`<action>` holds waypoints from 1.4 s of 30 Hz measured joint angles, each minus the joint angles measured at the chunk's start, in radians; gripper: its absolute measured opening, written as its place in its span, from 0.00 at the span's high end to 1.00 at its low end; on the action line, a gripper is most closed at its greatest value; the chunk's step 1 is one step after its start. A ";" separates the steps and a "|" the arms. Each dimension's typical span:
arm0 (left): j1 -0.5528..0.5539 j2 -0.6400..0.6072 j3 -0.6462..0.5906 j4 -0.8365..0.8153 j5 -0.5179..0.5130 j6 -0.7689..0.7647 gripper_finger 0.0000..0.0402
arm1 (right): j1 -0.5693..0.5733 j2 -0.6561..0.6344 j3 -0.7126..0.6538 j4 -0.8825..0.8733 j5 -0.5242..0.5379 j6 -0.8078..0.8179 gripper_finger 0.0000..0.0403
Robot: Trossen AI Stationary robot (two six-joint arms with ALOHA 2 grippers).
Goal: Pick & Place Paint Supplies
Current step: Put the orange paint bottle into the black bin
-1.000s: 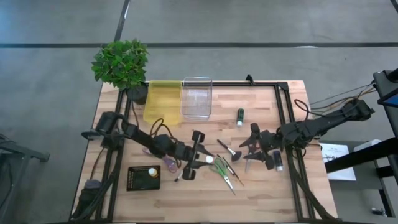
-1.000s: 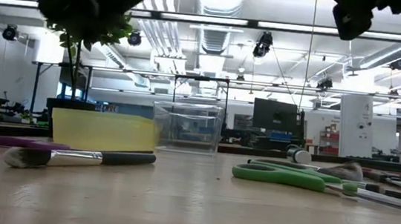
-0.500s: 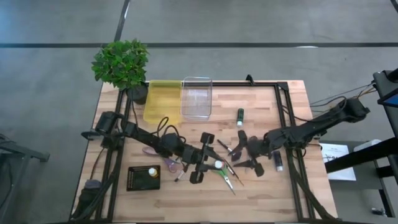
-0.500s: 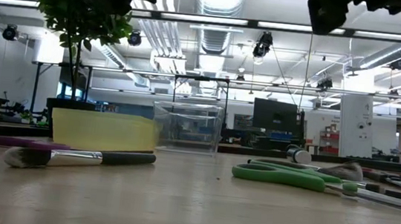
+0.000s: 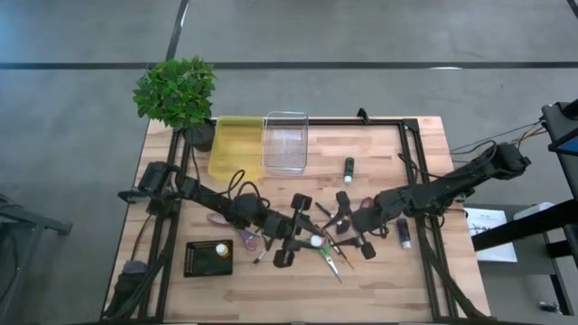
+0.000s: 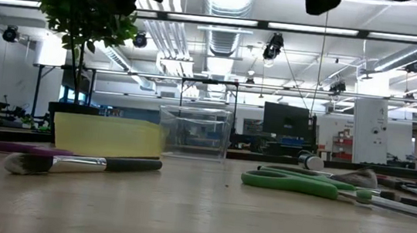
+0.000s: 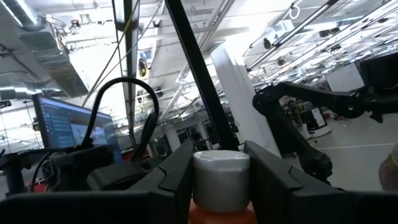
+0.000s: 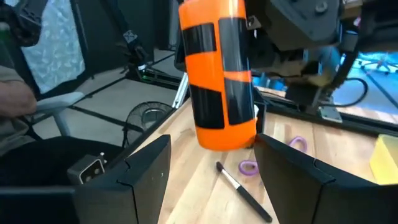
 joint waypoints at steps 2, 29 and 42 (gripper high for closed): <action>0.000 0.000 0.000 0.000 0.004 -0.003 0.71 | 0.000 0.011 0.015 0.000 -0.017 -0.002 0.43; 0.006 0.000 -0.017 -0.059 0.019 -0.022 0.71 | -0.026 0.085 0.106 -0.067 -0.194 0.071 0.43; 0.007 -0.001 -0.016 -0.143 0.019 -0.025 0.71 | -0.026 0.088 0.098 -0.079 -0.240 0.116 0.43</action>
